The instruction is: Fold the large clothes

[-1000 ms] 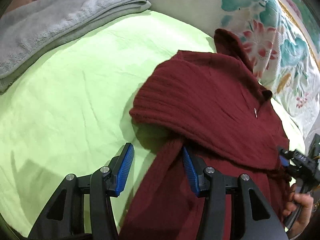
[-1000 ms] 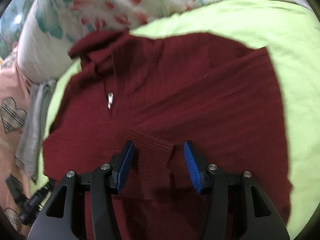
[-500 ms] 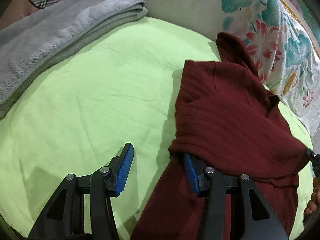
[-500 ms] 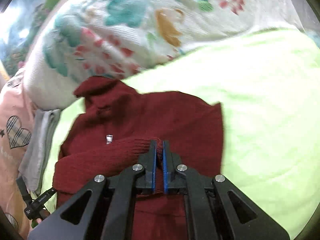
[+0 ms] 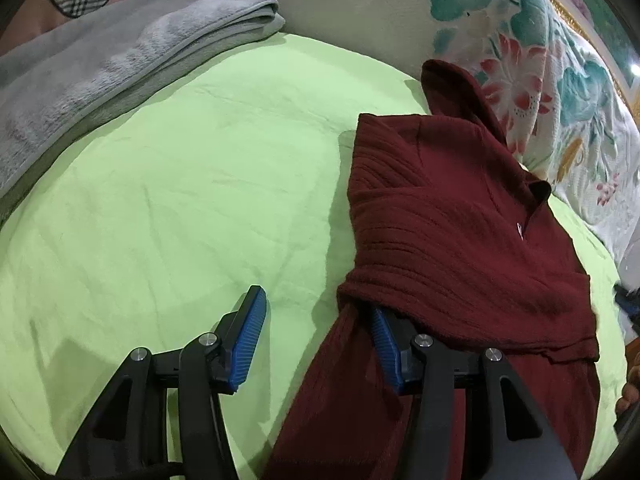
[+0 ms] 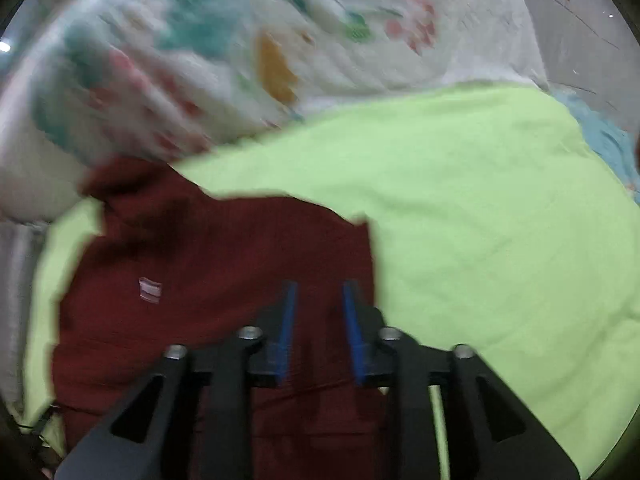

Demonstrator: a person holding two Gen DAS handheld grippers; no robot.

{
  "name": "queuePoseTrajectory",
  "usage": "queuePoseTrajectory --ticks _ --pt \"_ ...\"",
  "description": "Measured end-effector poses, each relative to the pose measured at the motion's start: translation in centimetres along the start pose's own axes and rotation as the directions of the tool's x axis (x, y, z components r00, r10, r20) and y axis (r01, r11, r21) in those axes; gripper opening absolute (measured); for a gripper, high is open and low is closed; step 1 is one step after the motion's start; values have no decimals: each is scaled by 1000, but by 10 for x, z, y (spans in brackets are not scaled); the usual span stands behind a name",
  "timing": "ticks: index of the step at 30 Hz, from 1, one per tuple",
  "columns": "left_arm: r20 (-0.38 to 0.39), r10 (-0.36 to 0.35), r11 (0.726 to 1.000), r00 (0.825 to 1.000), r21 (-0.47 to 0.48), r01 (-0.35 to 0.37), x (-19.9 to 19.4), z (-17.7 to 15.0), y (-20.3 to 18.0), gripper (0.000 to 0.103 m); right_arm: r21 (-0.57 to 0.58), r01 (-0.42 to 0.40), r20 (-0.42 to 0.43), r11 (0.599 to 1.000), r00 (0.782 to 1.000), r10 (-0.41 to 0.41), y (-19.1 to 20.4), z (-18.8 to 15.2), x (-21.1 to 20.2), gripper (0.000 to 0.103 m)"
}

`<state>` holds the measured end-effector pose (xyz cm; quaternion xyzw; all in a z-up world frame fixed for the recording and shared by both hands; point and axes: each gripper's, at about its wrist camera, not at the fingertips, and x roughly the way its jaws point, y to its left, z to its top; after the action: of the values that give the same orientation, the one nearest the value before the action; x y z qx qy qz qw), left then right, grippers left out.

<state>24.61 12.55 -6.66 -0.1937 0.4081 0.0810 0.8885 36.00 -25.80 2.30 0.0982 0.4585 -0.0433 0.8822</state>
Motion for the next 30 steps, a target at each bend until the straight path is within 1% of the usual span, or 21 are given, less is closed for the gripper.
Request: queuePoseTrajectory --ticks 2,4,5,7,8,10,11,13,14,16,18,19,20,21,23,24,26,27,28,29,30 --pt "10 -2 1000 1000 -9 2 -2 -2 1 53 -57 -175 -25 983 984 174 33 2 1 54" --pt "12 -10 1000 1000 -20 11 -1 -2 3 53 -134 -339 -133 931 937 322 84 0 19 55" --pt "13 -17 999 1000 -26 18 -1 -2 4 53 -139 -434 -194 890 893 406 110 -2 30 55" --pt "15 -33 999 999 -37 33 -1 -2 6 53 -108 -597 -309 795 780 544 158 -5 58 55" --pt "16 -37 999 999 -38 38 -2 -2 7 53 -114 -631 -357 767 747 561 183 -7 72 55" --pt "17 -44 998 999 -39 45 -1 -2 7 54 -188 -637 -421 747 740 525 233 -12 96 55" --pt "18 -49 998 999 -38 50 -1 -2 7 54 -194 -671 -470 715 704 533 259 -15 112 55" --pt "18 -61 997 998 -41 62 0 -2 8 56 -188 -712 -539 677 651 535 291 -19 138 55" --pt "18 -70 997 997 -44 70 0 -2 9 56 -210 -709 -562 673 651 510 303 -23 148 55" --pt "21 -80 995 997 -50 81 1 -2 10 56 -288 -675 -619 679 673 406 324 -36 168 53" --pt "26 -87 995 996 -53 89 1 -3 11 56 -305 -684 -676 662 645 356 334 -44 182 7" --pt "30 -89 994 996 -54 90 2 -3 11 56 -290 -703 -678 649 630 379 337 -43 181 7" --pt "31 -88 994 996 -54 90 2 -3 11 56 -282 -716 -664 638 626 409 338 -39 178 7" --pt "33 -86 995 996 -53 87 3 -4 11 56 -260 -734 -631 628 621 465 342 -32 175 6" --pt "33 -74 996 997 -47 76 3 -4 8 56 -170 -767 -555 619 593 583 339 -18 173 6" --pt "32 -70 997 997 -42 71 3 -5 7 56 -136 -760 -509 636 604 613 337 -13 175 6" --pt "29 -73 996 997 -45 75 3 -4 8 56 -116 -703 -460 702 664 590 332 -11 183 6" --pt "29 -81 995 996 -54 83 3 -4 9 55 -109 -702 -466 704 662 587 331 -12 184 6" --pt "31 -92 993 995 -65 94 2 -5 12 55 -98 -709 -481 698 648 591 328 -14 183 6" --pt "32 -107 991 994 -79 109 1 -5 15 55 -103 -704 -495 703 649 577 324 -17 179 7" --pt "30 -117 989 993 -88 119 2 -4 17 55 -125 -690 -494 713 666 559 322 -18 175 9"
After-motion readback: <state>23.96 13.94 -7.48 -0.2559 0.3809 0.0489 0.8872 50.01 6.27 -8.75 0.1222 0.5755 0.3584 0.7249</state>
